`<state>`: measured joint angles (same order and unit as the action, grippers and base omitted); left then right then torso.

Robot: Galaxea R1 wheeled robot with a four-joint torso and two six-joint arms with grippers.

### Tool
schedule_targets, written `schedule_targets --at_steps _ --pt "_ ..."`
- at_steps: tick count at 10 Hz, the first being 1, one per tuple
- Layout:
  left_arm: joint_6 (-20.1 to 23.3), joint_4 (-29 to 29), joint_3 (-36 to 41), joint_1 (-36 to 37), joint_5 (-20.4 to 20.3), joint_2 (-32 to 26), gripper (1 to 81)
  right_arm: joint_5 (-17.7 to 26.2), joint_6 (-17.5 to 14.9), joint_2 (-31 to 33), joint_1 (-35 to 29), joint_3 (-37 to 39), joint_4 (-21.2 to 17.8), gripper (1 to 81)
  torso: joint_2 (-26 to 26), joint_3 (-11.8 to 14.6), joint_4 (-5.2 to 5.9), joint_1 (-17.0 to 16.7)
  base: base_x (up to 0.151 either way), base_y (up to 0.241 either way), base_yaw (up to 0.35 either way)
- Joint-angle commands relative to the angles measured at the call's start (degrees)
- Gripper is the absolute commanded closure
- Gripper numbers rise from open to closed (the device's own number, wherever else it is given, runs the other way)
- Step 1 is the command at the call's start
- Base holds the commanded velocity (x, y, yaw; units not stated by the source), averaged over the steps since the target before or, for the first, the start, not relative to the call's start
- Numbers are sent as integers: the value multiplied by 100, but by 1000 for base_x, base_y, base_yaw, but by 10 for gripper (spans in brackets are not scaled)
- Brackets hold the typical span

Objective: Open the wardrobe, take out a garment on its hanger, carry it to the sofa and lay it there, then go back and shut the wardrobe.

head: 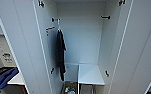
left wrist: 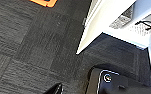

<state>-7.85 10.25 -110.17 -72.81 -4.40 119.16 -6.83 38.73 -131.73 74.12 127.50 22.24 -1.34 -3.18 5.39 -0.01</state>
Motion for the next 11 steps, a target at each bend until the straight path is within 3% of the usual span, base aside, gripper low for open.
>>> schedule_targets --at_steps 1,3,5,8,11 --pt "-419 232 -49 1308 158 -962 10 208 336 679 -1086 221 -79 10 0 0 0 1 0 0 0" --pt "-533 223 -128 2063 695 -1368 10 384 557 1032 -1666 239 -70 10 2 -2 0 1 0 0 0" --pt "-533 214 -488 2959 1502 -1605 10 673 776 1304 -2176 221 -70 10 2 -4 0 3 0 0 0" --pt "-533 188 -752 4024 2266 -1492 10 858 1285 1603 -2703 -14 -105 10 5 -6 0 6 0 0 0" --pt "-525 267 -814 5192 3332 -1017 10 1105 1348 1849 -3310 -974 -571 10 6 -11 0 12 0 0 0"
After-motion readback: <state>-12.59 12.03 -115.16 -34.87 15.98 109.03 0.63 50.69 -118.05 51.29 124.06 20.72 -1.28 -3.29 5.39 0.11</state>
